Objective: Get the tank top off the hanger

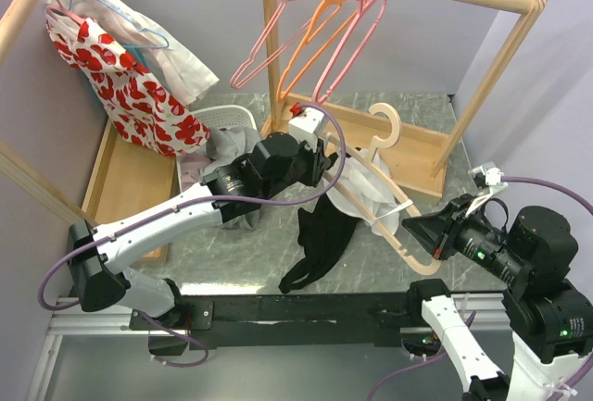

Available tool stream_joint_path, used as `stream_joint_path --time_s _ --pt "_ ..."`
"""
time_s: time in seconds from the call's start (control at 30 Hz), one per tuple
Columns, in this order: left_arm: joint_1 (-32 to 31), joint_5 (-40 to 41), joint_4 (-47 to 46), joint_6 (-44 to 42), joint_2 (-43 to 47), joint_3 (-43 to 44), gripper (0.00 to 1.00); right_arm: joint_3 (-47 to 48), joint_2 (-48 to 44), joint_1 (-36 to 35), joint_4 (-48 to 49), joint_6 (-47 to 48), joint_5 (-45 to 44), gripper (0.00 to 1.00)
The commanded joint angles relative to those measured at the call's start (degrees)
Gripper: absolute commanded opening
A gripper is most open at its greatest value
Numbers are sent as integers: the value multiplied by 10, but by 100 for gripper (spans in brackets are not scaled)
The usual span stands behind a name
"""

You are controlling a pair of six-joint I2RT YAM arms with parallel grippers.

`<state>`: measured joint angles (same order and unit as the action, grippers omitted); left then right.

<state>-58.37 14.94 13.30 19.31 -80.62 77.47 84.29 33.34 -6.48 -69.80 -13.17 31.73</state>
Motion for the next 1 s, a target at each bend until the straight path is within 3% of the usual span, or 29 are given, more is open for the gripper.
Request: stream_joint_path --time_s 0.0,0.1,0.6,0.97 --pt "-2 16 -10 1 13 15 19 -4 -4 3 48 4 24 0" --pt "-3 50 -6 -3 12 17 1 -12 -1 3 48 10 21 0" --pt "106 91 12 11 36 -23 1 -40 6 2 45 24 66 0" --pt "135 87 88 60 -31 -8 1 -27 12 2 55 28 48 0"
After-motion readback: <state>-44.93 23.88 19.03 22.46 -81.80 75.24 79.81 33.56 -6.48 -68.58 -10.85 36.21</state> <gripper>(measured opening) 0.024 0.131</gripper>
